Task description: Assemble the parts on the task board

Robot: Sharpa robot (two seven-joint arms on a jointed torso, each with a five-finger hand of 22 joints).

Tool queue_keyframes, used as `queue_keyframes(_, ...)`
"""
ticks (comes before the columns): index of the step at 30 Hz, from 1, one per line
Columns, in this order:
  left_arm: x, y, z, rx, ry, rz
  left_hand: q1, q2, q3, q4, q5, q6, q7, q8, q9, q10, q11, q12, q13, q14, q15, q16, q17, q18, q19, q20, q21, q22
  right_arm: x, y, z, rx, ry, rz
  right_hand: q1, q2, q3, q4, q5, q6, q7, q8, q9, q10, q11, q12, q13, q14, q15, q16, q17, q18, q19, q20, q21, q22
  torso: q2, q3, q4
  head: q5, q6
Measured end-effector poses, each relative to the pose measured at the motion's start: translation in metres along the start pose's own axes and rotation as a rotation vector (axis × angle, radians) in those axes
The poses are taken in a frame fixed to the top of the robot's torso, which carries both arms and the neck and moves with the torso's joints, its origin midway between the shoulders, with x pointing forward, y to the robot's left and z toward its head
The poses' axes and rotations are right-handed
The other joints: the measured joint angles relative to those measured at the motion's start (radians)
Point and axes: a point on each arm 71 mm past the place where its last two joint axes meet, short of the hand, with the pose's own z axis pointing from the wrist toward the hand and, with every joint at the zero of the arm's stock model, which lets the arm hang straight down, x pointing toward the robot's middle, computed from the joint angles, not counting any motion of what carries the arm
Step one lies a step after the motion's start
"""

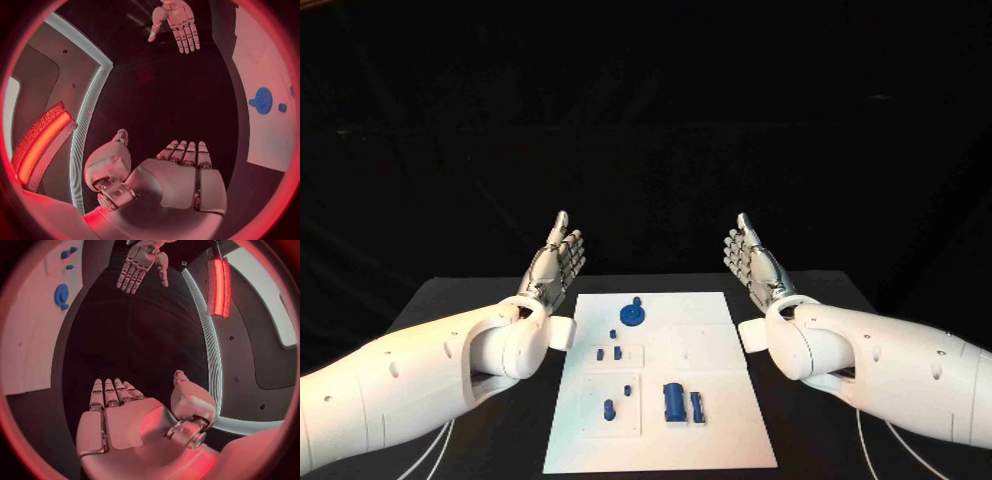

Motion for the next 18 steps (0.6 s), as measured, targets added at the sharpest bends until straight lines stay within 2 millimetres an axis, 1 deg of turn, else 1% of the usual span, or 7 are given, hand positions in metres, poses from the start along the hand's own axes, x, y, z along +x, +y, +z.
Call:
queue_keyframes(2,0.009,0.001,-0.005,-0.001,-0.016,0.003,-0.054,0.002,-0.003,-0.002,0.000,-0.006,-0.005,-0.006,-0.003,-0.008,-0.004,0.000,-0.001,-0.009,-0.001,-0.004,-0.003,0.000,-0.006,-0.005,0.000,-0.002,0.007,0.003,-0.006,-0.005,-0.014,0.026,-0.035,0.003,-0.007,0.001,-0.002,-0.009,-0.006,-0.006,-0.006,-0.011,-0.003,0.000,-0.003,-0.012,-0.002,-0.001,-0.007,0.000,-0.011,-0.005,0.000,-0.007,-0.001,0.0027,0.0023,0.000,0.009)
queue_keyframes(4,0.017,0.002,-0.010,0.000,-0.039,0.010,-0.101,0.005,-0.009,-0.004,0.000,-0.013,-0.002,-0.006,-0.007,-0.016,-0.003,-0.002,-0.001,-0.013,-0.005,-0.004,-0.006,0.000,-0.013,-0.005,0.000,-0.004,0.013,0.006,-0.012,-0.010,-0.035,0.049,-0.064,0.004,-0.010,-0.002,-0.004,-0.017,-0.004,-0.006,-0.012,-0.023,-0.004,-0.004,-0.006,-0.022,-0.002,-0.001,-0.012,0.000,-0.021,-0.007,-0.004,-0.012,-0.002,0.0049,0.0038,0.000,0.015)
queue_keyframes(7,0.024,0.002,-0.015,0.003,-0.077,0.023,-0.144,0.006,-0.012,-0.006,0.000,-0.018,-0.007,-0.012,-0.010,-0.025,-0.005,-0.005,-0.002,-0.020,-0.004,-0.008,-0.008,0.000,-0.018,-0.011,0.000,-0.005,0.017,0.009,-0.018,-0.013,-0.066,0.069,-0.099,0.007,-0.018,0.000,-0.004,-0.029,-0.009,-0.007,-0.018,-0.037,-0.006,-0.004,-0.009,-0.036,-0.004,-0.005,-0.018,-0.002,-0.034,-0.009,-0.004,-0.019,-0.002,0.0069,0.0050,0.000,0.019)
queue_keyframes(8,0.026,0.002,-0.017,0.004,-0.087,0.027,-0.153,0.007,-0.012,-0.006,0.000,-0.019,-0.006,-0.012,-0.011,-0.025,-0.005,-0.005,-0.002,-0.022,-0.006,-0.008,-0.008,0.000,-0.018,-0.011,0.000,-0.005,0.017,0.009,-0.019,-0.013,-0.074,0.073,-0.121,0.008,-0.024,-0.001,-0.004,-0.036,-0.010,-0.010,-0.020,-0.045,-0.008,-0.004,-0.010,-0.043,-0.004,-0.005,-0.021,-0.011,-0.042,-0.011,-0.004,-0.021,-0.002,0.0069,0.0054,0.000,0.019)
queue_keyframes(9,0.027,0.002,-0.019,0.005,-0.101,0.033,-0.161,0.007,-0.012,-0.006,0.000,-0.024,-0.006,-0.012,-0.011,-0.027,-0.007,-0.005,-0.002,-0.022,-0.006,-0.008,-0.008,0.000,-0.020,-0.013,0.000,-0.005,0.018,0.010,-0.020,-0.013,-0.085,0.076,-0.124,0.009,-0.024,-0.001,-0.004,-0.039,-0.010,-0.010,-0.021,-0.045,-0.008,-0.004,-0.010,-0.044,-0.006,-0.005,-0.022,-0.015,-0.042,-0.011,-0.004,-0.022,-0.003,0.0075,0.0057,0.000,0.020)
queue_keyframes(11,0.029,0.002,-0.021,0.007,-0.121,0.042,-0.199,0.009,-0.019,-0.007,-0.004,-0.029,-0.011,-0.012,-0.013,-0.039,-0.008,-0.005,-0.003,-0.032,-0.006,-0.012,-0.009,0.000,-0.031,-0.013,0.000,-0.006,0.017,0.010,-0.021,-0.013,-0.101,0.077,-0.124,0.009,-0.024,-0.002,-0.004,-0.039,-0.010,-0.010,-0.022,-0.045,-0.008,-0.004,-0.011,-0.044,-0.006,-0.005,-0.023,-0.015,-0.042,-0.011,-0.004,-0.023,-0.003,0.0075,0.0057,0.000,0.020)
queue_keyframes(18,0.028,0.000,-0.023,0.015,-0.175,0.067,-0.201,0.009,-0.019,-0.007,-0.004,-0.029,-0.011,-0.012,-0.014,-0.039,-0.008,-0.005,-0.003,-0.032,-0.006,-0.012,-0.011,0.000,-0.032,-0.014,0.000,-0.007,0.015,0.010,-0.021,-0.014,-0.137,0.077,-0.126,0.009,-0.023,-0.002,-0.004,-0.039,-0.010,-0.010,-0.023,-0.045,-0.008,-0.004,-0.011,-0.044,-0.006,-0.005,-0.024,-0.015,-0.042,-0.011,-0.004,-0.024,-0.003,0.0081,0.0061,0.000,0.020)
